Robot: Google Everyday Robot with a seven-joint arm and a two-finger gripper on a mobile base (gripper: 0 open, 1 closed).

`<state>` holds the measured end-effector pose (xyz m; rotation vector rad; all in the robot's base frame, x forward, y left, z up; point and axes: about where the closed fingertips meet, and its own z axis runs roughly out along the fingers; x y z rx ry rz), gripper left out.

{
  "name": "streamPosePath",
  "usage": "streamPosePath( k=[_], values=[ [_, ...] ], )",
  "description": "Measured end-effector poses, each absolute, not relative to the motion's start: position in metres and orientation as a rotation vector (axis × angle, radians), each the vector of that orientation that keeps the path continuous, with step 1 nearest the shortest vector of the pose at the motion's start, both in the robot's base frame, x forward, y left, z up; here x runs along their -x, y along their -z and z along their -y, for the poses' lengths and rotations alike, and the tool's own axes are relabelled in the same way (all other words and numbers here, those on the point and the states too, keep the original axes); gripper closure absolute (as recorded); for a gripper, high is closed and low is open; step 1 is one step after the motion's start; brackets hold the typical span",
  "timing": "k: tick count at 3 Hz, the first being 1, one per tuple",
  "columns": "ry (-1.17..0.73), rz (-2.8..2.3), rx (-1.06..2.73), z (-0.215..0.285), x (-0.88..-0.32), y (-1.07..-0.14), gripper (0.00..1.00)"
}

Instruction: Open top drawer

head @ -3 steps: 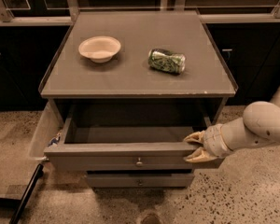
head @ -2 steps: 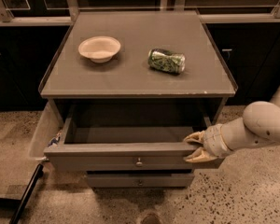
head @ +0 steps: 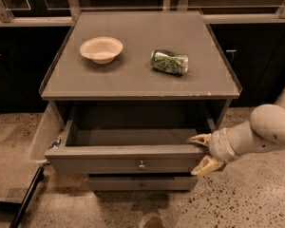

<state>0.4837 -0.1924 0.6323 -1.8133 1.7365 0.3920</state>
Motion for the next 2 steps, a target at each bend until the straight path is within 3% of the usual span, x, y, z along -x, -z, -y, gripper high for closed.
streamPosePath(
  k=[2],
  values=[
    [-0.412,-1.722,1.822,0.1947,-0.4650,-0.6310,0.75]
  ],
)
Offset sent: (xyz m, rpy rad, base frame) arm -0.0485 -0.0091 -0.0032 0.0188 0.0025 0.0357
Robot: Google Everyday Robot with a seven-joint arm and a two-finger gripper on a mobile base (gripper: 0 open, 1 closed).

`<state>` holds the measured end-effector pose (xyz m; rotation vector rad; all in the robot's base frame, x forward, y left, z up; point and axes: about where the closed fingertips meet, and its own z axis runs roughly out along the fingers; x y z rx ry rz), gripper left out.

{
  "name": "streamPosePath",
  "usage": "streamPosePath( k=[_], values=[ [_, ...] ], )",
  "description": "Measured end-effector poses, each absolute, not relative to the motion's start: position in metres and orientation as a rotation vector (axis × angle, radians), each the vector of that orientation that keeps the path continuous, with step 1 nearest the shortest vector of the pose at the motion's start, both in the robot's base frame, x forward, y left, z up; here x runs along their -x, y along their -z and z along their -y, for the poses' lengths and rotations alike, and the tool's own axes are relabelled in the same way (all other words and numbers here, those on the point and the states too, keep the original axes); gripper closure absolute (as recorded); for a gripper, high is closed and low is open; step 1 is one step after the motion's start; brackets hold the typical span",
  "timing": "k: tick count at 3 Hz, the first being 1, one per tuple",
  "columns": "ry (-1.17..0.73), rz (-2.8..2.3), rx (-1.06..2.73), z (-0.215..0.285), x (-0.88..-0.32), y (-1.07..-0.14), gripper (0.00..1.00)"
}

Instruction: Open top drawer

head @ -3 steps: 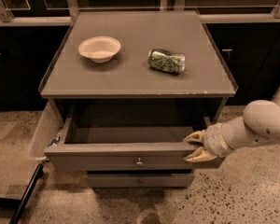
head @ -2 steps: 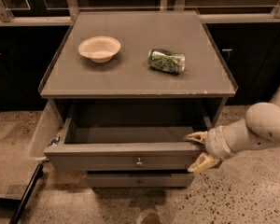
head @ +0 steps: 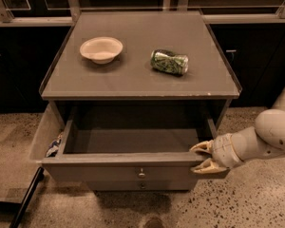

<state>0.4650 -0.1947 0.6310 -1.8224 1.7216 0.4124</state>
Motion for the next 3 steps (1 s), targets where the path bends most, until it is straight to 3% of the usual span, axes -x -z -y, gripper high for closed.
streamPosePath(
  k=[1,2,3],
  values=[
    [-0.412,-1.720,1.823,0.1945,-0.4645,-0.6324,0.98],
    [-0.414,-1.721,1.827,0.1971,-0.4553,-0.6313,1.00],
    [-0.414,-1.721,1.827,0.1968,-0.4550,-0.6317,0.81]
  ],
)
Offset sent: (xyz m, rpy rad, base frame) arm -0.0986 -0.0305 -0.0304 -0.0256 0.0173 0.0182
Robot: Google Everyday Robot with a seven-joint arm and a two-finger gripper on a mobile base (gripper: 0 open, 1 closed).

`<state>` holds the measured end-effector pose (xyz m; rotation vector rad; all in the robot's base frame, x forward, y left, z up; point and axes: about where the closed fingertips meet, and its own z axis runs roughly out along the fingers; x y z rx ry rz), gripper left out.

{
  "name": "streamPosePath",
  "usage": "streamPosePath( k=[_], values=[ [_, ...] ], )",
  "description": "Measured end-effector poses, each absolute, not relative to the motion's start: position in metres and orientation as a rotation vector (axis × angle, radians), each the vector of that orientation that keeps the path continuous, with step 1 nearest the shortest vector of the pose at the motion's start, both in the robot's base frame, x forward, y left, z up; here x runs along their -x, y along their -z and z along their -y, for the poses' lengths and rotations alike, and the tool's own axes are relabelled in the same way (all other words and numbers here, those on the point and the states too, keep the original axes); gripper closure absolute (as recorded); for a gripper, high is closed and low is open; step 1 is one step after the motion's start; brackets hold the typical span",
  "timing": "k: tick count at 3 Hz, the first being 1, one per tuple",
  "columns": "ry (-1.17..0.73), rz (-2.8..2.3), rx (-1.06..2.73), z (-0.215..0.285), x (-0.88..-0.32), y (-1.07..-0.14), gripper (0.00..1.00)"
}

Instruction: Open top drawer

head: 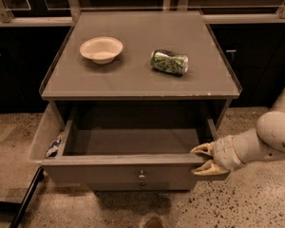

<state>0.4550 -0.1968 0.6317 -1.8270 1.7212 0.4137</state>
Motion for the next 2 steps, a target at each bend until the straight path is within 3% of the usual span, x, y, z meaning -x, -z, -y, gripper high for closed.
streamPosePath(
  k=[2],
  values=[
    [-0.435,-1.718,1.832,0.1903,-0.4619,-0.6339,0.35]
  ],
)
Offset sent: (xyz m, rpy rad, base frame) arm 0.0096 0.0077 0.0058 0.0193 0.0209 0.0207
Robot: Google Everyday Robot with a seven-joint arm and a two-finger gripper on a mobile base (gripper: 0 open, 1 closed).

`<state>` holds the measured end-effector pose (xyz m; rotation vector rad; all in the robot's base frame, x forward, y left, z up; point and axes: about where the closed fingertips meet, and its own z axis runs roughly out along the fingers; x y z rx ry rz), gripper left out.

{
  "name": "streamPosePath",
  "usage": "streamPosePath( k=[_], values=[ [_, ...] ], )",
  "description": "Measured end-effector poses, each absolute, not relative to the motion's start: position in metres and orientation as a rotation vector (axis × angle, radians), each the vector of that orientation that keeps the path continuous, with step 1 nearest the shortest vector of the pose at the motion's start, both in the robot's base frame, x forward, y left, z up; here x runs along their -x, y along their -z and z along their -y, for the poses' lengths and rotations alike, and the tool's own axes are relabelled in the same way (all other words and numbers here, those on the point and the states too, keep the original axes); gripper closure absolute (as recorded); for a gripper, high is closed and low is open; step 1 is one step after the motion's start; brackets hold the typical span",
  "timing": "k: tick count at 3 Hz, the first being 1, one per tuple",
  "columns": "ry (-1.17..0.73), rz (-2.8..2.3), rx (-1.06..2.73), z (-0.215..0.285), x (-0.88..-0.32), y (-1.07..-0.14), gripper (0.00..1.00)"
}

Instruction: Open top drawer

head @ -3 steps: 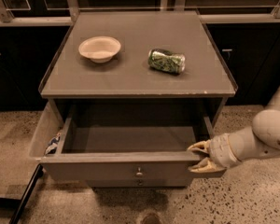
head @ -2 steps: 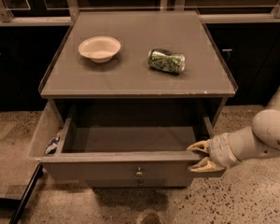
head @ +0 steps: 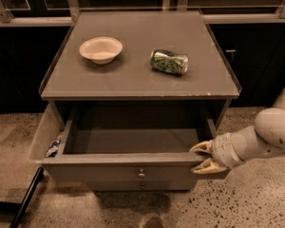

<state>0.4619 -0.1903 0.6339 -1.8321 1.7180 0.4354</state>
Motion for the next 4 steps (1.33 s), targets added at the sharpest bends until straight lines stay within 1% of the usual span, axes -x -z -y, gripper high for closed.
streamPosePath(
  k=[1,3,4],
  values=[
    [-0.475,-1.713,1.822,0.1969,-0.4487,-0.6286,0.38],
    [-0.480,-1.714,1.812,0.2007,-0.4397,-0.6299,0.84],
    [-0.480,-1.714,1.812,0.1997,-0.4389,-0.6318,1.00]
  ],
)
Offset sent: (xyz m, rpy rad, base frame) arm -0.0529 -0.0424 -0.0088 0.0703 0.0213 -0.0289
